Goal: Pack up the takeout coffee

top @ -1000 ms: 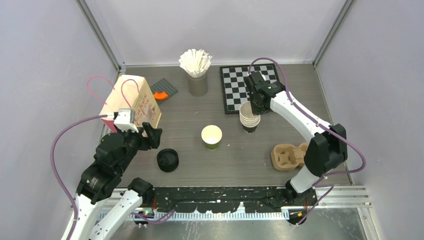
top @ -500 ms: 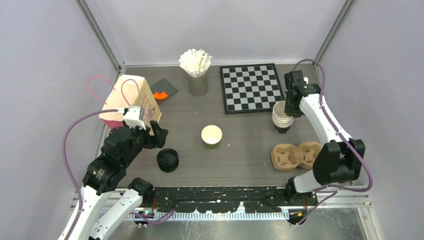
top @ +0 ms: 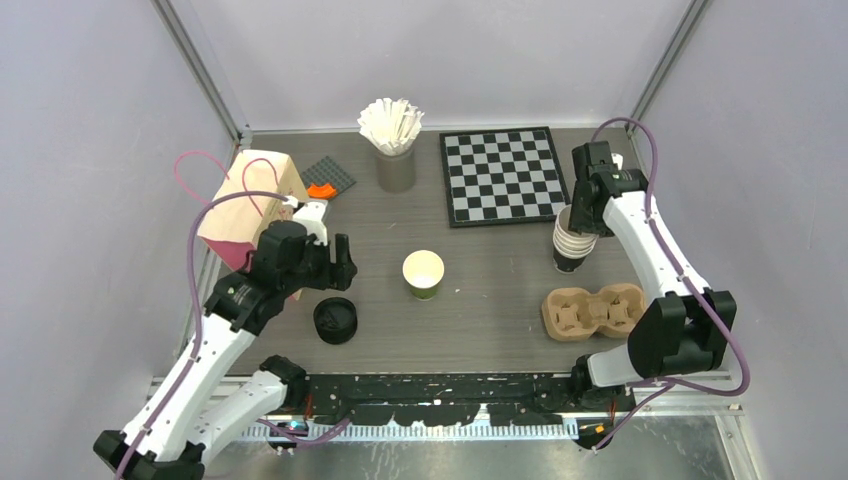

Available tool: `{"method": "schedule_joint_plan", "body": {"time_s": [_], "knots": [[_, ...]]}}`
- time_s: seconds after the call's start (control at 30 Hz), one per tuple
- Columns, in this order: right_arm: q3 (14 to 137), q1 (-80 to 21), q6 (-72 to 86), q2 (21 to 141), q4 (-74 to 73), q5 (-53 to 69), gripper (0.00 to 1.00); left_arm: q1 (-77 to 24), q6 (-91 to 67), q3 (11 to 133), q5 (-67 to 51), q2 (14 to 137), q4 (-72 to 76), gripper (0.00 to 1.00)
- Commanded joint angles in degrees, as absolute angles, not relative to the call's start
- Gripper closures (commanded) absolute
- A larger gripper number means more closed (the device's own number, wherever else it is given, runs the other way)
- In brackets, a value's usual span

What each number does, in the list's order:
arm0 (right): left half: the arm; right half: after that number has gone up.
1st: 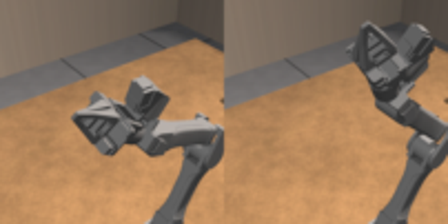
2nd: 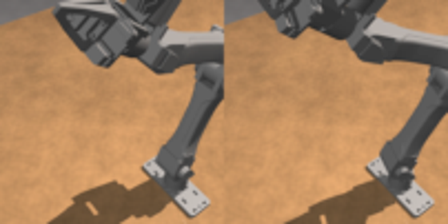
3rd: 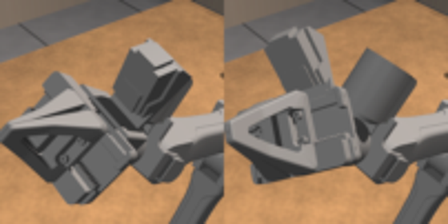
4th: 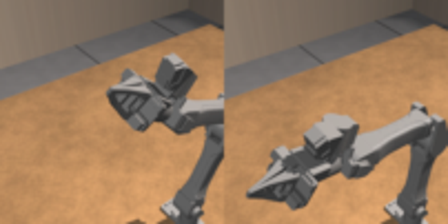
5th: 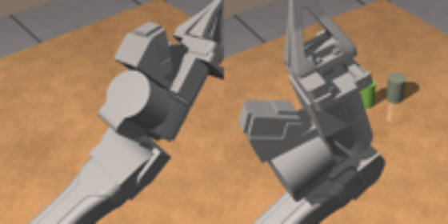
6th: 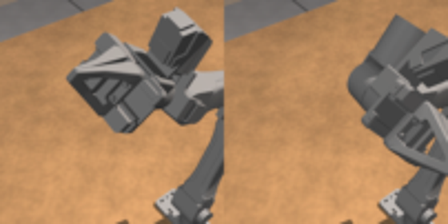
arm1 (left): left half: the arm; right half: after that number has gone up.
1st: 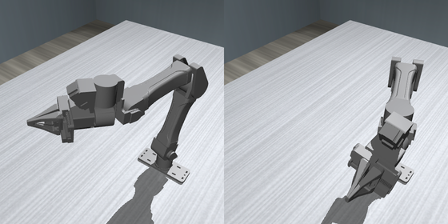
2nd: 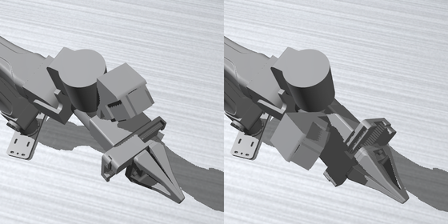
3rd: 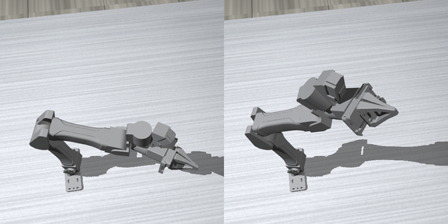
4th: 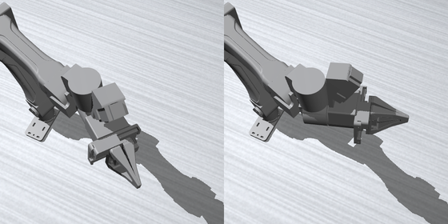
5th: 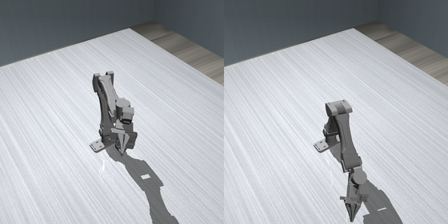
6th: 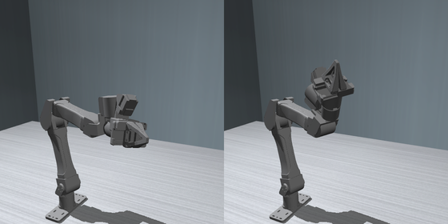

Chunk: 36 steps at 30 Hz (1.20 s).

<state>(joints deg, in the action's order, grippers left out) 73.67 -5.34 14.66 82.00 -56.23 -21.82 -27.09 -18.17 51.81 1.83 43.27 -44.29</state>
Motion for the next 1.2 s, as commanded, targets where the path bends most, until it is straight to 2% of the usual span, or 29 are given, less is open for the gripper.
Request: {"method": "schedule_joint_plan", "body": {"time_s": [0.0, 0.13, 0.3, 0.53, 0.7, 0.83, 1.03, 1.17], "knots": [[79.45, -5.10, 16.20, 79.08, -59.56, -25.11, 0.51, -26.98, -17.59, 54.89, 0.26, 45.12, -45.45, 0.29], [81.86, -5.13, 17.06, 77.05, -61.34, -23.70, 0.46, -26.98, -18.00, 55.11, -1.47, 46.76, -46.29, 0.29], [82.92, -6.69, 17.65, 73.02, -61.21, -15.34, 0.46, -26.98, -19.31, 53.63, -0.64, 47.88, -47.31, 0.30], [82.80, -24.08, 20.80, 68.37, -56.98, -16.54, 0.46, -26.98, -22.74, 50.75, -0.43, 52.29, -47.69, 0.36], [79.91, -31.48, 22.28, 66.61, -52.99, -15.13, 0.48, -26.98, -25.25, 49.45, -0.54, 57.90, -47.30, 0.39], [75.87, -32.71, 22.99, 63.46, -48.53, -10.22, 0.49, -26.98, -28.24, 48.57, -4.02, 61.05, -45.04, 0.39], [70.42, -33.05, 24.07, 59.19, -44.19, -7.08, 0.49, -26.98, -35.21, 45.48, 3.97, 61.89, -42.75, 0.42], [69.79, -33.05, 23.64, 59.27, -44.10, -6.40, 0.49, -26.98, -39.38, 42.66, 5.05, 59.14, -40.01, 0.45]]}}
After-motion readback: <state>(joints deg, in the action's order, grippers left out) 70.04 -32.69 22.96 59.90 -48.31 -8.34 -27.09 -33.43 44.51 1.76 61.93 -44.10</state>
